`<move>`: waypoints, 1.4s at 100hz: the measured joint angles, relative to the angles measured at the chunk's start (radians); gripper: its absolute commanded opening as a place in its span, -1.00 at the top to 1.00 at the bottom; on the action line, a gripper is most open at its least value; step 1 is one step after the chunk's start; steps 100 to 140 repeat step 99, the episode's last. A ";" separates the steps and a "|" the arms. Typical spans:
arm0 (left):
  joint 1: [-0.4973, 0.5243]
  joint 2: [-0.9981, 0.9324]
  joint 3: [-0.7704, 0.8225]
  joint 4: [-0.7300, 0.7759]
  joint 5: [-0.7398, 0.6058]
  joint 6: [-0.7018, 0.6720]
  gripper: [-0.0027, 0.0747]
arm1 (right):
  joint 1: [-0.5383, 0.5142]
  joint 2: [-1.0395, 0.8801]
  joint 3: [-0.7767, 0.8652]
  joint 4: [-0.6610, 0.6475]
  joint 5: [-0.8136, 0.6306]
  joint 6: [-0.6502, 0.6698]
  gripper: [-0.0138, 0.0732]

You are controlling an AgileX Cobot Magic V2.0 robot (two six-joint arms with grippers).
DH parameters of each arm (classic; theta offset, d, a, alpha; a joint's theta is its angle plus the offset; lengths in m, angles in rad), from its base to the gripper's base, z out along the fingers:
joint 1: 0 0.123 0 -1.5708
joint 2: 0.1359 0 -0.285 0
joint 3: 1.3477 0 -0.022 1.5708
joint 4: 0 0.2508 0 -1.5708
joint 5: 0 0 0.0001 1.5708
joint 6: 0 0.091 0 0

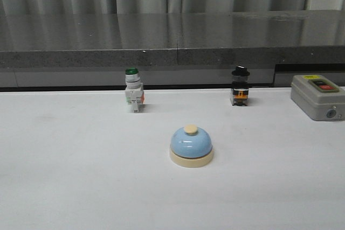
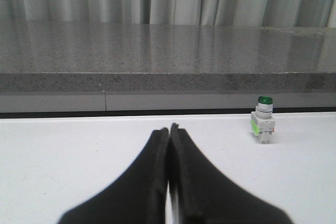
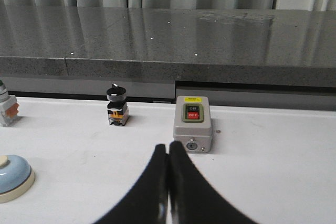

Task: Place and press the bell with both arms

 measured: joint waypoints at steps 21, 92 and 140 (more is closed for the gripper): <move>0.000 0.000 0.000 0.000 0.000 0.000 0.98 | 0.000 -0.002 0.049 0.000 -0.077 0.000 0.82; 0.000 0.000 0.000 0.000 0.000 0.000 0.98 | 0.000 -0.002 0.049 0.000 -0.091 0.000 0.82; 0.000 0.000 0.000 0.000 0.000 0.000 0.98 | 0.000 -0.002 0.049 0.000 -0.091 0.000 0.82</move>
